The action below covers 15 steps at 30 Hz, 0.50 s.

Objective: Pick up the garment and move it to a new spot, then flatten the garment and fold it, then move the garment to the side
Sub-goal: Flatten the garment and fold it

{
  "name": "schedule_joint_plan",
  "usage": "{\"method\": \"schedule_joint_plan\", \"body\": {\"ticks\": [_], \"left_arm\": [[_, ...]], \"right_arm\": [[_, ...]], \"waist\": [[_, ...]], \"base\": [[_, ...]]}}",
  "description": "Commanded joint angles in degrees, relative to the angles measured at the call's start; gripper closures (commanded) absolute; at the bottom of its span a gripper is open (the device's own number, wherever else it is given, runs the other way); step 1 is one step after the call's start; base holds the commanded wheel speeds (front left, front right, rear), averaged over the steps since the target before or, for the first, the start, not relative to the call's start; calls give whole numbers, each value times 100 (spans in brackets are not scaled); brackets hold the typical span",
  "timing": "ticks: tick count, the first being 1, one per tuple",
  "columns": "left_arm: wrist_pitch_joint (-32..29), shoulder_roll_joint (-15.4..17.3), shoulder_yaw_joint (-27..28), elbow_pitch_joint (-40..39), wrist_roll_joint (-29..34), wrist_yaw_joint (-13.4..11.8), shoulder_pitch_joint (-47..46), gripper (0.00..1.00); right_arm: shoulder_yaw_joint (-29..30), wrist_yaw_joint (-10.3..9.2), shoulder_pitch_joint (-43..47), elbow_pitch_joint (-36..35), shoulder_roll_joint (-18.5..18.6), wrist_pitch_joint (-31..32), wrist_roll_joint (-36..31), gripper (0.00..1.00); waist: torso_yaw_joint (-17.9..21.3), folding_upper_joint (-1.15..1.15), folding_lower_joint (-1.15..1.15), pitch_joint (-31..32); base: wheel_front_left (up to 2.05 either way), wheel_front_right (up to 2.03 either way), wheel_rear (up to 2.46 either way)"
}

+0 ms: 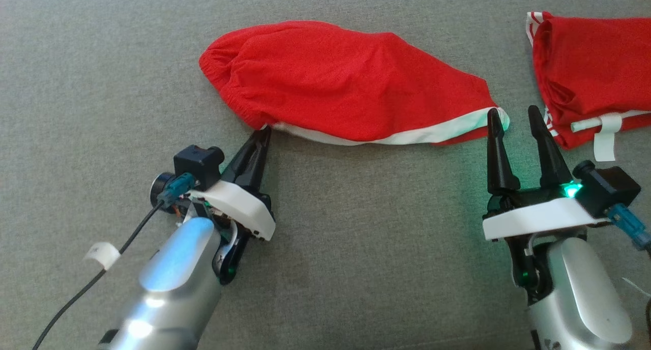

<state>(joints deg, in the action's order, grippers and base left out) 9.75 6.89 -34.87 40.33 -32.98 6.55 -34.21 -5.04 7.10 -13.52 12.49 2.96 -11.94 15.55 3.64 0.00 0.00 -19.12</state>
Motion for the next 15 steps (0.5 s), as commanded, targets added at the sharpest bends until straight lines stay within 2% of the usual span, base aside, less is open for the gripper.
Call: {"method": "schedule_joint_plan", "body": {"ticks": [1,15], "left_arm": [[111,73,96,-127,-34,32,-233,100],[347,382,-49,-243,100,33,-92,100]], "right_arm": [[-122,39,-143,-154,-8,-46,-32,0],[145,39,-85,127,-8,16,-159,0]], "waist": [[-7,0,0,-3],[-72,0,0,194]], "base": [[0,0,0],[0,0,0]]}}
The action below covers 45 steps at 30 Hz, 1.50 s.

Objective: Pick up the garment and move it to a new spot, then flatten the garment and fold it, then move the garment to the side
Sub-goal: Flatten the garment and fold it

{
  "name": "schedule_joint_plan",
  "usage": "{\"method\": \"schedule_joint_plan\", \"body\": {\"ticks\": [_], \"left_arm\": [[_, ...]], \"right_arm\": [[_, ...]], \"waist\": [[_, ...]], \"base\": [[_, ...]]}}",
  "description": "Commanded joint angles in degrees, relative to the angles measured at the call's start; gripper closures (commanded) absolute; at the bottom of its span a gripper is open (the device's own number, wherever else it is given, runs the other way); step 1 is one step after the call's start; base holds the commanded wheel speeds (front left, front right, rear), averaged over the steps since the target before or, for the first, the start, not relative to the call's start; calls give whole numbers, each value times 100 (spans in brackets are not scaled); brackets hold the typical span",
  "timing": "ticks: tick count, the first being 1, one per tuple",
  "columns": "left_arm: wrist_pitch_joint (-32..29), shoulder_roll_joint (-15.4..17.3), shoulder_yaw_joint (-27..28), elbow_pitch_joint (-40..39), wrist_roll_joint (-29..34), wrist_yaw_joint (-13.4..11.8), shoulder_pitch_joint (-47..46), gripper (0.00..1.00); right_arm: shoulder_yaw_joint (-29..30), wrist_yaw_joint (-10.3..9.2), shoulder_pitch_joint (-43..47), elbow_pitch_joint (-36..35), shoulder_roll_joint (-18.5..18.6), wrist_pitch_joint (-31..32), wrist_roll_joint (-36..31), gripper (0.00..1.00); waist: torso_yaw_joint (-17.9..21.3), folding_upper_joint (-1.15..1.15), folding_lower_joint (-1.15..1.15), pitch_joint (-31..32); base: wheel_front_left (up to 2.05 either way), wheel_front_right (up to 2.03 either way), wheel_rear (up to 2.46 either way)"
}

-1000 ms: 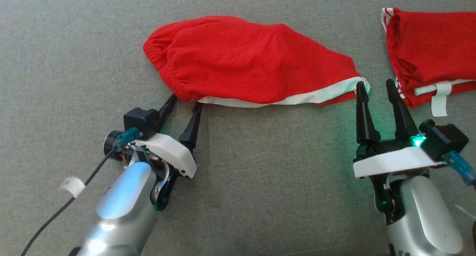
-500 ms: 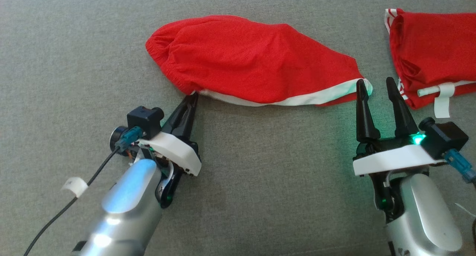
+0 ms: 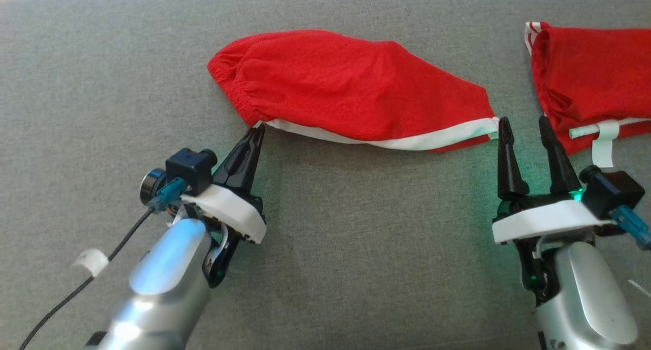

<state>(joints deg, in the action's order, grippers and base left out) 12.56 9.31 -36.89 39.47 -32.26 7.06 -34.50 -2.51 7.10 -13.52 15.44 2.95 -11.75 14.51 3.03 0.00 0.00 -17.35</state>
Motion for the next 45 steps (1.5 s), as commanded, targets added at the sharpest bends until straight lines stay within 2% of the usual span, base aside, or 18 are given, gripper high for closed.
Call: {"method": "schedule_joint_plan", "body": {"ticks": [1,14,33,34,35,36,45], "left_arm": [[80,174,151,-208,44,-33,-24,100],[-125,569,-25,-1144,206,-267,433,100],[-355,705,-142,-1613,177,-454,606,100],[-360,710,-144,-1624,173,-460,606,100],[-366,715,-146,-1633,170,-466,605,100],[-372,719,-148,-1643,167,-471,602,100],[-419,814,-128,-1642,150,-534,569,100]], "right_arm": [[-71,39,-77,-122,-7,29,-67,0],[239,39,-284,811,-7,593,-275,0],[65,39,-1018,2167,-7,449,-14,0],[12,39,-1036,2186,-7,421,6,7],[-26,39,-1052,2206,-7,393,23,51],[-75,39,-1069,2219,-7,365,28,100],[-188,39,-1129,2119,-7,128,-98,100]], "waist": [[-20,0,0,47],[-292,0,0,209],[-391,0,0,186],[-383,0,0,184],[-374,0,0,184],[-366,0,0,182],[-309,0,0,221]], "base": [[0,0,0],[0,0,0],[0,0,0],[0,0,0],[0,0,0],[0,0,0],[0,0,0]]}}
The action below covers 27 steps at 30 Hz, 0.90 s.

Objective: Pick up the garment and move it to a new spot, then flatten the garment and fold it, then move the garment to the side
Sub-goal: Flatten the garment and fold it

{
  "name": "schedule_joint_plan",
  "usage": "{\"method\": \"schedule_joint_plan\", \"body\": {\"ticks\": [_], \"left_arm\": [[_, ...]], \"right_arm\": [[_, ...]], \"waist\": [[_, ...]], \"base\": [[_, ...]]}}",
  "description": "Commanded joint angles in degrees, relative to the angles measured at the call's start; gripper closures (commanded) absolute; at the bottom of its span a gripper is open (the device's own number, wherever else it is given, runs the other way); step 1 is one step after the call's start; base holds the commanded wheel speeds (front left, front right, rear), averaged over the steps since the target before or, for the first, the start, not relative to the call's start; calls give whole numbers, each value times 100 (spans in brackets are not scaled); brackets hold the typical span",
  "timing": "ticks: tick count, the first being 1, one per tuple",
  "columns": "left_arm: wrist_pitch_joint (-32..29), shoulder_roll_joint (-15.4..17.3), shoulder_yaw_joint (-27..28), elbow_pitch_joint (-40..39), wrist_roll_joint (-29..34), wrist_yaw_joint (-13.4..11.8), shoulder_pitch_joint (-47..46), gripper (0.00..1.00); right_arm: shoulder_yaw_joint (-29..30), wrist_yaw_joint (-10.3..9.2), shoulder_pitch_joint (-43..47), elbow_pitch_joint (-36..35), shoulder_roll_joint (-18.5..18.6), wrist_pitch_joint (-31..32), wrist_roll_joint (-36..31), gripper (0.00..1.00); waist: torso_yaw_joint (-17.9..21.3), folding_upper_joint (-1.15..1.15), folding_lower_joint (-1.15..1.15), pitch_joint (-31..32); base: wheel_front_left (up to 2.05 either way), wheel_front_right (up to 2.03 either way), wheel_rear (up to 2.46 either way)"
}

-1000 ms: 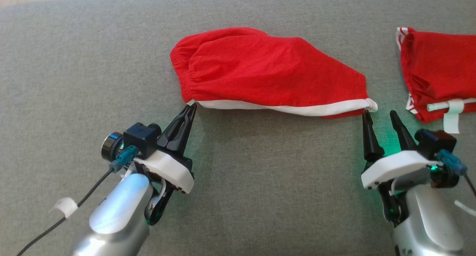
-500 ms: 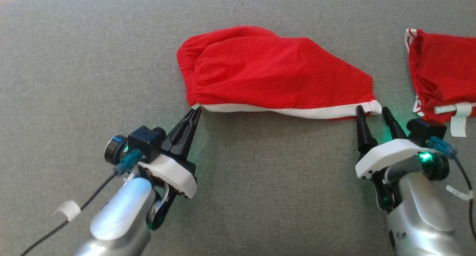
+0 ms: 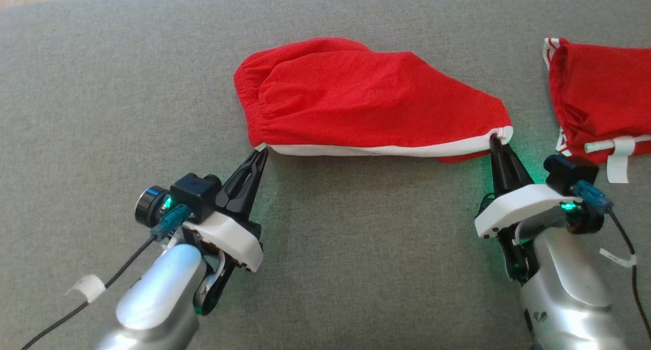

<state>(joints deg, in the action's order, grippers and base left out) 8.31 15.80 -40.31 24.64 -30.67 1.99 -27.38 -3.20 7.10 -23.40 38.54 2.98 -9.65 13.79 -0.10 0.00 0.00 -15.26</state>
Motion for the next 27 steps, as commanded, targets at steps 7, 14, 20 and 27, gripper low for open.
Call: {"method": "schedule_joint_plan", "body": {"ticks": [7,14,20,27], "left_arm": [[31,400,301,-308,35,-90,-243,100],[-184,856,410,-822,259,-96,-783,100],[-406,1215,626,-1328,391,-150,-1357,100],[-605,1415,774,-2001,501,-358,-1622,100]], "right_arm": [[-219,39,-81,-814,-11,-194,-323,100],[-397,39,-221,-1966,58,109,-820,100],[-601,39,-531,-2992,474,630,-844,100],[-490,39,-748,-4051,753,1159,-781,100]], "waist": [[87,0,0,207],[170,0,0,499],[204,0,0,794],[211,0,0,1061]], "base": [[0,0,0],[0,0,0],[0,0,0],[0,0,0]]}}
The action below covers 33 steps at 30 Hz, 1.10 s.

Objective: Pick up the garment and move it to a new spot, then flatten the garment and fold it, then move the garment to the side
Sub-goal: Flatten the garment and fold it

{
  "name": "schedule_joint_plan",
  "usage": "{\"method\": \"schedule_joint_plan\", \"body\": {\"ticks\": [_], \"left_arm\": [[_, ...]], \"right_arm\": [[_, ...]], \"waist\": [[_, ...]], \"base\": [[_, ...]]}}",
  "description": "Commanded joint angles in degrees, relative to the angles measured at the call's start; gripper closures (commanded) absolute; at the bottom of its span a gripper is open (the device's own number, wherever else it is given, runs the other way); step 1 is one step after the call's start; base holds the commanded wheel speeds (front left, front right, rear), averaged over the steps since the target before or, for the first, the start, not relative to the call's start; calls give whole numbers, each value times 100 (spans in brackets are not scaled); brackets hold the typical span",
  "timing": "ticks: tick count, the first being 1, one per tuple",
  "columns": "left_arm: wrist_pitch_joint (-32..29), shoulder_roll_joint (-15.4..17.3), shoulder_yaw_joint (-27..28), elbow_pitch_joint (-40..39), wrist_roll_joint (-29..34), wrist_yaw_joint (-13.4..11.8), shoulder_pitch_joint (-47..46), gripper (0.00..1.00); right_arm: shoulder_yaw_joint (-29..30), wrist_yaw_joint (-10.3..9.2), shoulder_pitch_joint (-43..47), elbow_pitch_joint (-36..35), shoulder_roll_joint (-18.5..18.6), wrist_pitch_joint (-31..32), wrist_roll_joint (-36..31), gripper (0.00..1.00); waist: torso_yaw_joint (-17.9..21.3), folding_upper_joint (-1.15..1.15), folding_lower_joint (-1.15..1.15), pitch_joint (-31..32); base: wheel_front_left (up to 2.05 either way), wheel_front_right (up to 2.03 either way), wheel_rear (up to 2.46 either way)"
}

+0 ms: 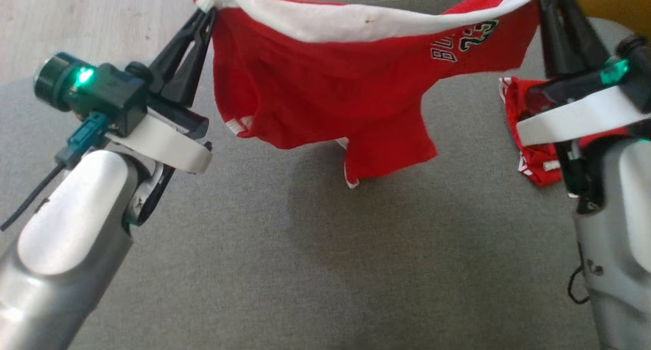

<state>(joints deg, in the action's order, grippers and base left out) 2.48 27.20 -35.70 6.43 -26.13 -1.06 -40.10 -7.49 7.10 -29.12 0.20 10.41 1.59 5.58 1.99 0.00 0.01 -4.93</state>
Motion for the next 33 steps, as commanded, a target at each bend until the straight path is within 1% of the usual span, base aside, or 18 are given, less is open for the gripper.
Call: {"method": "schedule_joint_plan", "body": {"ticks": [1,6,9,11,14,17,19,21,23,25,29,33], "left_arm": [[-61,299,337,-316,47,-105,-338,100],[-308,465,431,-959,-19,-269,-208,100],[-467,590,524,-1167,-126,-301,-176,100],[-564,669,537,-1228,-152,-263,-219,100],[-645,684,545,-1216,-219,-188,-330,100],[-775,711,549,-976,-279,27,-714,100],[-817,709,557,-654,-260,209,-1138,100],[-825,679,566,-217,-226,398,-1643,100],[-776,619,580,299,-172,541,-2233,100],[-634,530,604,834,-89,625,-2836,100],[-27,271,632,1792,-22,749,-3855,100],[652,51,512,2568,-6,817,-4412,100]], "right_arm": [[-26,39,-161,-365,-1,103,39,100],[135,39,51,-1014,-160,496,0,100],[233,39,131,-1246,-281,756,15,100],[254,39,93,-1305,-268,879,-44,100],[225,39,-40,-1296,-226,968,-73,100],[105,39,-514,-1133,-122,1087,-47,100],[9,39,-1029,-875,-102,1114,58,100],[-87,39,-1679,-451,-40,1083,100,100],[-226,39,-2446,69,17,890,85,100],[-236,39,-3183,681,-12,610,35,100],[-120,39,-4326,1893,-113,-100,-247,100],[97,39,-4882,2886,-252,-761,-500,100]], "waist": [[2,0,-1,43],[-22,0,-1,31],[-50,0,-1,-96],[-73,0,-1,-239],[-105,0,-1,-427],[-129,0,-1,-813],[-121,0,-1,-1097],[-89,0,-1,-1359],[-53,0,-1,-1586],[-23,0,-1,-1747],[-18,0,-1,-1919],[-56,0,-1,-1989]], "base": [[0,0,0],[0,0,0],[0,0,0],[0,0,0],[0,0,0],[0,0,0],[0,0,0],[0,0,0],[0,0,0],[0,0,0],[0,0,0],[0,0,0]]}}
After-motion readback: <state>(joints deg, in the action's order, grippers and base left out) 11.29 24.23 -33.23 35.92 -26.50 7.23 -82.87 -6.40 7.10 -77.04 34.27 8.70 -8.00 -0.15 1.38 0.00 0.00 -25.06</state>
